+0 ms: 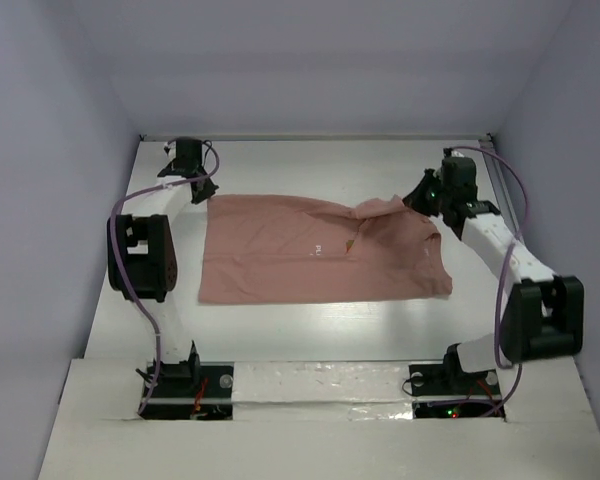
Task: Fold and stack the t-shirts
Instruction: Fold the tshirt
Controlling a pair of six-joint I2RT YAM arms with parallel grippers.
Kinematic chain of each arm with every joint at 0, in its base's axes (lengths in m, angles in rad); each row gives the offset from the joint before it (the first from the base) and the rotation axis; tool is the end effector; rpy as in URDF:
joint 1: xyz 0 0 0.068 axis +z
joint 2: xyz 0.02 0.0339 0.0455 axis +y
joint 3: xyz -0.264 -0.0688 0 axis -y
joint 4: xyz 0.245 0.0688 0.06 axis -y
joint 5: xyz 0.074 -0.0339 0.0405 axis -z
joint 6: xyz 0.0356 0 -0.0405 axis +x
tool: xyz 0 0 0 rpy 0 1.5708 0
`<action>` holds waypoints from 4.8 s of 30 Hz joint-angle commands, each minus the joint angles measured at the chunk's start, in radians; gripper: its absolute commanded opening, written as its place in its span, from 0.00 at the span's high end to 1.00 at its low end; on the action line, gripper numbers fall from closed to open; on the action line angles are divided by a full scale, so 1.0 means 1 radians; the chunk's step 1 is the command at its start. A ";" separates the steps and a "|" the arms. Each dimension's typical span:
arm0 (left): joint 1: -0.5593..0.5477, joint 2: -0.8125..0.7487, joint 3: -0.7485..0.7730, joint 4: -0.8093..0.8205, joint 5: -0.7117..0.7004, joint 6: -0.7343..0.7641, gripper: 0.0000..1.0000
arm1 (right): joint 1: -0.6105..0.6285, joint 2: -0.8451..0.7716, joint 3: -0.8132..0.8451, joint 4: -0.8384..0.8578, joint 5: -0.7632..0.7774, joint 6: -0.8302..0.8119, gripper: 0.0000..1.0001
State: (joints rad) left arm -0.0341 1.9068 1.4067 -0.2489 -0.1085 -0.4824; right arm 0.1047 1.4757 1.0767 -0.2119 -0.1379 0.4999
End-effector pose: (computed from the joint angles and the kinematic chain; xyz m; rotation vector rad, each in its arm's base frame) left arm 0.4308 -0.0108 0.2234 -0.5686 2.2474 -0.1362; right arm 0.3312 0.0397 0.2737 0.3570 2.1890 0.4896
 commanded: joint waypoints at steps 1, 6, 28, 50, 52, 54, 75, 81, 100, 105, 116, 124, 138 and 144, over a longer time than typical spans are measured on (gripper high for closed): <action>0.011 -0.112 -0.072 0.016 -0.022 0.024 1.00 | -0.005 -0.175 -0.108 -0.058 0.043 0.011 1.00; 0.020 -0.196 -0.213 0.046 -0.008 0.022 1.00 | -0.005 -0.389 -0.276 -0.176 0.075 0.018 0.99; 0.020 -0.477 -0.471 0.060 0.036 -0.030 0.83 | 0.004 -0.375 -0.362 -0.161 -0.083 0.016 1.00; -0.214 -0.540 -0.563 0.105 0.082 -0.171 0.85 | 0.205 0.133 -0.095 -0.057 0.130 -0.024 0.51; -0.223 -0.548 -0.580 0.114 0.093 -0.176 0.86 | 0.205 0.121 -0.119 -0.037 0.168 -0.027 0.51; -0.233 -0.552 -0.586 0.119 0.101 -0.182 0.87 | 0.205 0.121 -0.113 -0.041 0.193 -0.031 0.50; -0.262 -0.509 -0.612 0.146 0.098 -0.190 0.89 | 0.234 0.101 -0.115 -0.058 0.069 0.015 0.93; -0.262 -0.508 -0.611 0.158 0.104 -0.200 0.89 | 0.322 -0.012 -0.175 -0.153 0.055 0.048 0.95; -0.360 -0.492 -0.529 0.142 0.119 -0.209 0.90 | 0.477 -0.143 -0.115 -0.354 0.222 0.083 0.65; -0.432 -0.460 -0.491 0.151 0.118 -0.217 0.90 | 0.382 -0.079 -0.144 -0.284 0.179 0.031 0.87; -0.486 -0.353 -0.453 0.143 0.020 -0.165 0.90 | 0.354 -0.104 -0.227 -0.262 0.121 0.086 0.99; -0.392 -0.285 -0.353 0.151 0.030 -0.114 0.89 | -0.081 -0.060 -0.098 -0.192 0.029 -0.021 0.72; -0.155 -0.149 -0.370 0.183 0.187 -0.094 0.89 | -0.275 0.250 0.022 -0.014 -0.091 0.071 0.74; -0.109 -0.132 -0.402 0.189 0.205 -0.097 0.89 | -0.287 0.284 0.006 0.037 -0.118 0.086 0.85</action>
State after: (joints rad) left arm -0.1623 1.7702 1.0245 -0.0738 0.0647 -0.5911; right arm -0.1764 1.7527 1.0527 -0.2451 -0.2348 0.5690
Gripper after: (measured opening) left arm 0.105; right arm 0.182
